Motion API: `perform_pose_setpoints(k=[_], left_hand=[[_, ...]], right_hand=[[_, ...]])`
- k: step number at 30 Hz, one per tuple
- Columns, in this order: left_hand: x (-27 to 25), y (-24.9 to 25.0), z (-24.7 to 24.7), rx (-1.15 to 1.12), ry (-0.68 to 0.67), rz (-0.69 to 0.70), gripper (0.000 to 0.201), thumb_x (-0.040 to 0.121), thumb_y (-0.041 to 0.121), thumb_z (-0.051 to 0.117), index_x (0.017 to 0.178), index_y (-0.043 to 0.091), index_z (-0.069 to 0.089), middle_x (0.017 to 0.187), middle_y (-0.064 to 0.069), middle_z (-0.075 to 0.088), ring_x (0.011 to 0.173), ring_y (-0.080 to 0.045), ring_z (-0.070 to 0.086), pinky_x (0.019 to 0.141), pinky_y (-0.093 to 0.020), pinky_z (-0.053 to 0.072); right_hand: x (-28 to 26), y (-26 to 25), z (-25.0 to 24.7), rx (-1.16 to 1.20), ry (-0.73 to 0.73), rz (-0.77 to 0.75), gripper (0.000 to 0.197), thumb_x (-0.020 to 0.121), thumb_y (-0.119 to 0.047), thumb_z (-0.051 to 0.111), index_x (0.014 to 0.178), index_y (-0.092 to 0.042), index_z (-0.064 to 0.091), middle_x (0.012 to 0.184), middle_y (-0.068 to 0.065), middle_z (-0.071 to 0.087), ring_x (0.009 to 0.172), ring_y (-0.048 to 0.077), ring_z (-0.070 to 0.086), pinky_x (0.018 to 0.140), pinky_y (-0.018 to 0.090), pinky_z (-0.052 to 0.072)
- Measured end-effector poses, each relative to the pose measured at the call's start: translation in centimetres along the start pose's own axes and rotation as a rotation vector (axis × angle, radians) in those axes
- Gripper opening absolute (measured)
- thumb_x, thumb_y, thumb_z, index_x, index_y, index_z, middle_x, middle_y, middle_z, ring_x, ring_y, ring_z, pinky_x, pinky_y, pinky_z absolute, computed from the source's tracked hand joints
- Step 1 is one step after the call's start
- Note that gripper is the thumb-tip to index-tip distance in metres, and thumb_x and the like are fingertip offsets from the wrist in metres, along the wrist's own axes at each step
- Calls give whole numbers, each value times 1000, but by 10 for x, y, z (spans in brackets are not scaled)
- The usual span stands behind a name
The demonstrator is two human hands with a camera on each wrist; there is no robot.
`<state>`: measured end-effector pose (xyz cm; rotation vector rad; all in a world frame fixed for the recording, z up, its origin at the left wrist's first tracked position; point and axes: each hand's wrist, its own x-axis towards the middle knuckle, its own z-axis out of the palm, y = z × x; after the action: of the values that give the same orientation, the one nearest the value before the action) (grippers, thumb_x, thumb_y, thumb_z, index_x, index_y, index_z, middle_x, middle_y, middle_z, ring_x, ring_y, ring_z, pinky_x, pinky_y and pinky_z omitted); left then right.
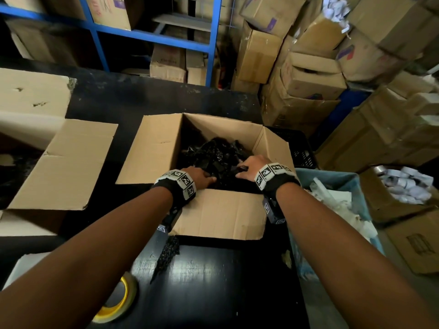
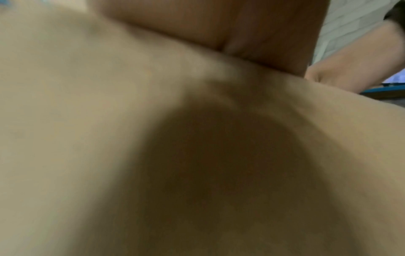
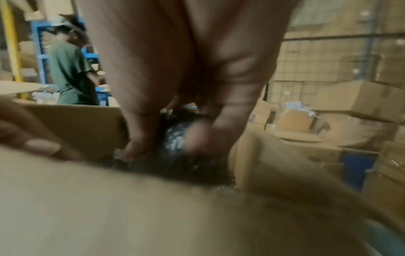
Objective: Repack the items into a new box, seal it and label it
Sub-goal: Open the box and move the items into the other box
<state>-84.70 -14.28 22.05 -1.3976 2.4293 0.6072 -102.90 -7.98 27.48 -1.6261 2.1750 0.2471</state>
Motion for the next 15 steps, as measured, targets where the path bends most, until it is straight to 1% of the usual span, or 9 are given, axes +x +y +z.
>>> perform_pose_setpoints(k=[2,4,5,7,8,10,12,13,15], left_hand=[[-3,0,-1,-57,24,-11,61,92,60,37,145,30,33,148,-9,40,133,-31,40,106,-39,34],[-6,0,-1,-106,65,-19,65,91,59,38,147,31,25,149,-13,38,132,-35,41,106,-42,36],[-9,0,-1,-104,94,-19,63,92,58,38,147,31,27,146,-14,41,129,-35,44,105,-42,37],[-14,0,-3,-52,124,-30,57,93,57,36,141,27,40,139,-13,49,124,-35,48,102,-42,40],[-16,-1,-4,-13,137,-49,57,92,58,33,137,24,47,137,-13,51,123,-34,47,102,-43,40],[-20,-2,-5,38,172,-63,62,92,60,28,133,21,52,140,-8,46,128,-33,39,104,-46,34],[-27,-3,-7,9,227,-27,60,92,60,26,132,25,54,145,-3,41,132,-32,34,106,-48,30],[-32,-3,-8,-31,268,0,57,93,59,27,130,26,54,143,-2,43,131,-31,35,107,-48,31],[-48,-2,-10,-152,394,67,54,91,57,31,124,24,59,132,-4,55,122,-29,47,102,-46,39]], right_hand=[[-7,-2,5,31,-30,-17,62,90,-55,54,143,-25,44,151,6,41,137,30,38,111,32,34],[-15,-4,6,108,-36,1,65,93,-60,43,148,-29,34,156,5,31,142,30,30,113,34,28],[-19,-5,6,131,-18,0,62,95,-59,37,149,-30,31,157,5,28,143,31,27,113,35,25],[-28,-8,7,147,5,-17,55,100,-51,32,149,-27,32,158,4,27,144,30,25,113,33,24],[-33,-8,9,150,13,-27,52,101,-46,34,148,-25,36,157,5,30,143,29,27,113,31,24],[-42,-8,13,159,43,-38,47,101,-39,40,144,-21,44,153,8,36,140,28,32,111,31,28],[-49,-6,17,203,135,-61,44,98,-37,46,140,-23,48,146,9,45,133,28,42,106,32,35],[-53,-6,18,235,207,-90,43,97,-35,49,139,-25,50,139,8,52,127,27,48,100,31,39],[-61,-8,20,325,343,-143,38,95,-29,53,133,-24,56,125,7,63,116,26,57,90,24,41]])
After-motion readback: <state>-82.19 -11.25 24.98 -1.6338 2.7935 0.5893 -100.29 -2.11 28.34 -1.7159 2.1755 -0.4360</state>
